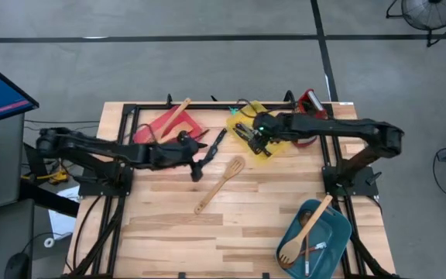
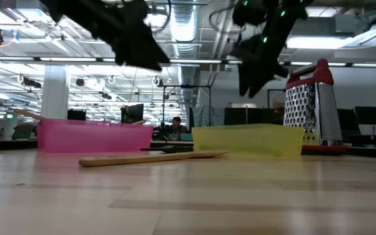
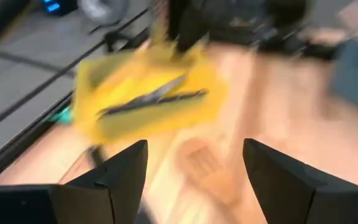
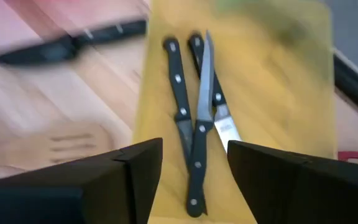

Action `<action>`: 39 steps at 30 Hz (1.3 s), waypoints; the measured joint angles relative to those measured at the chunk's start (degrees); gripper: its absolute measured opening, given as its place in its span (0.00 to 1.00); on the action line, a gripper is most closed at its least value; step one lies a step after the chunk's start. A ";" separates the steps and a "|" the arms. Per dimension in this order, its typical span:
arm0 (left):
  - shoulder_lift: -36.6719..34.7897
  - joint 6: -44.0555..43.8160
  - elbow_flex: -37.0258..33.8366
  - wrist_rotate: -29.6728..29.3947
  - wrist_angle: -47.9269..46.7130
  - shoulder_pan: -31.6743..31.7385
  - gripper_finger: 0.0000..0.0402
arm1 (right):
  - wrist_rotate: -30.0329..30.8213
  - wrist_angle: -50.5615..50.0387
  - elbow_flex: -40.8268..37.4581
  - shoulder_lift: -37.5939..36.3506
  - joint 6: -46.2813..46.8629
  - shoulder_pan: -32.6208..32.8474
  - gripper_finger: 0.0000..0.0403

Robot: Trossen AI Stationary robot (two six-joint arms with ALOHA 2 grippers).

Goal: Pick & Place Kitchen Items
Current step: Put the black knife into the yellow bin

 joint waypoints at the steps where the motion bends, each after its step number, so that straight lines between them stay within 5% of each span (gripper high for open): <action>1: 1.81 -0.47 -0.01 -2.10 0.14 -0.12 0.61 | 0.06 -0.08 0.00 -1.54 0.61 0.38 0.47; 13: 19.16 -10.01 0.00 -10.99 1.97 -0.15 0.64 | 4.79 4.04 0.00 -13.93 2.33 5.68 0.43; 39: 33.63 -11.34 0.06 -10.76 9.16 2.45 0.64 | 4.76 4.59 0.00 -14.48 2.30 10.76 0.41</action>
